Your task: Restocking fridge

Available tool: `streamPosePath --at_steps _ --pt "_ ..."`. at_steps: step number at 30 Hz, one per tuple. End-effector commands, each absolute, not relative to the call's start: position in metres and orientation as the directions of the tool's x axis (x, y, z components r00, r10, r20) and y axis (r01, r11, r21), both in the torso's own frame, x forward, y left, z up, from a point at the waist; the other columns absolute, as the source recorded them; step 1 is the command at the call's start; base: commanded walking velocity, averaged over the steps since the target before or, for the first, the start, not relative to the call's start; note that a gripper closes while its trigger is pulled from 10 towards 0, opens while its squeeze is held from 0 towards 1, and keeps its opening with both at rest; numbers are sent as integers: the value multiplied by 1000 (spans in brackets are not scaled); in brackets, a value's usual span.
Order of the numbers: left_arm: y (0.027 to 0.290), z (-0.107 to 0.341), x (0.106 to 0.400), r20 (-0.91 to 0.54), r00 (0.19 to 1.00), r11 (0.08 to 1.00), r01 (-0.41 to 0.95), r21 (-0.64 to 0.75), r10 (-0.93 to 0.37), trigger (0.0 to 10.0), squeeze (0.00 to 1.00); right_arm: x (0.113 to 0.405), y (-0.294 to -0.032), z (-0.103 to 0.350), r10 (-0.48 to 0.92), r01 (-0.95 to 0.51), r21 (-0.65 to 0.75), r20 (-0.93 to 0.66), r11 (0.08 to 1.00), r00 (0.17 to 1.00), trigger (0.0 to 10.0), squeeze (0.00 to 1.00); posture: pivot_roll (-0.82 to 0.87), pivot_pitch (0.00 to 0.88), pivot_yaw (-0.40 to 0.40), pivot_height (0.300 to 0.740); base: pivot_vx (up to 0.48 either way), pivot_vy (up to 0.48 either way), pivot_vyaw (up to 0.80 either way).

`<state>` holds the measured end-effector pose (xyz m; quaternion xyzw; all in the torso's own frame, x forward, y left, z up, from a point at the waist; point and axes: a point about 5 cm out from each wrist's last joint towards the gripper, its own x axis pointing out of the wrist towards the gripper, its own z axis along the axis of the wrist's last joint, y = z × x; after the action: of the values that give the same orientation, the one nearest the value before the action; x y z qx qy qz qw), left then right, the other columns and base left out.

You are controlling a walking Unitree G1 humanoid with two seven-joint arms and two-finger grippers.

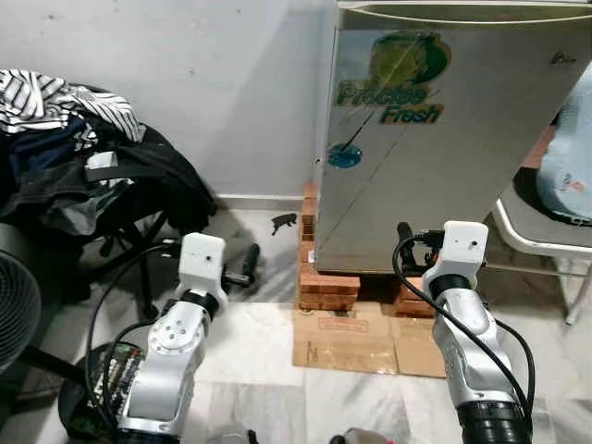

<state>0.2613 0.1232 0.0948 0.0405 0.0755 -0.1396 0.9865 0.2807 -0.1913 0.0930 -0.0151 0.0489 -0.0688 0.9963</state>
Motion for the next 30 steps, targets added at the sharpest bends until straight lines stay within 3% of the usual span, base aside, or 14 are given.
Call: streamPosePath --at_steps 1,11,18,22,30 --pt "117 96 266 -175 925 930 357 89 -338 10000 0 280 -193 103 -165 163 -46 -53 986 985 10000 0 -43 0 58 740 0 0 0" --pt "112 93 264 -199 919 934 355 43 -340 10000 0 275 -192 108 -174 172 -48 -46 984 984 10000 0 -87 40 106 740 0 0 -160" --pt "138 95 258 -177 965 980 198 2 -194 10000 0 276 -192 101 -121 115 -74 -85 991 989 10000 0 -6 40 13 740 0 0 -728" --pt "146 96 255 -175 975 990 138 -8 -137 10000 0 287 -185 104 -71 64 -77 -85 995 994 10000 0 21 32 -19 740 0 371 0" --pt "139 100 259 -139 979 987 157 31 -152 10000 0 302 -175 108 -9 2 -79 -88 997 996 10000 0 67 21 -70 740 0 480 -690"
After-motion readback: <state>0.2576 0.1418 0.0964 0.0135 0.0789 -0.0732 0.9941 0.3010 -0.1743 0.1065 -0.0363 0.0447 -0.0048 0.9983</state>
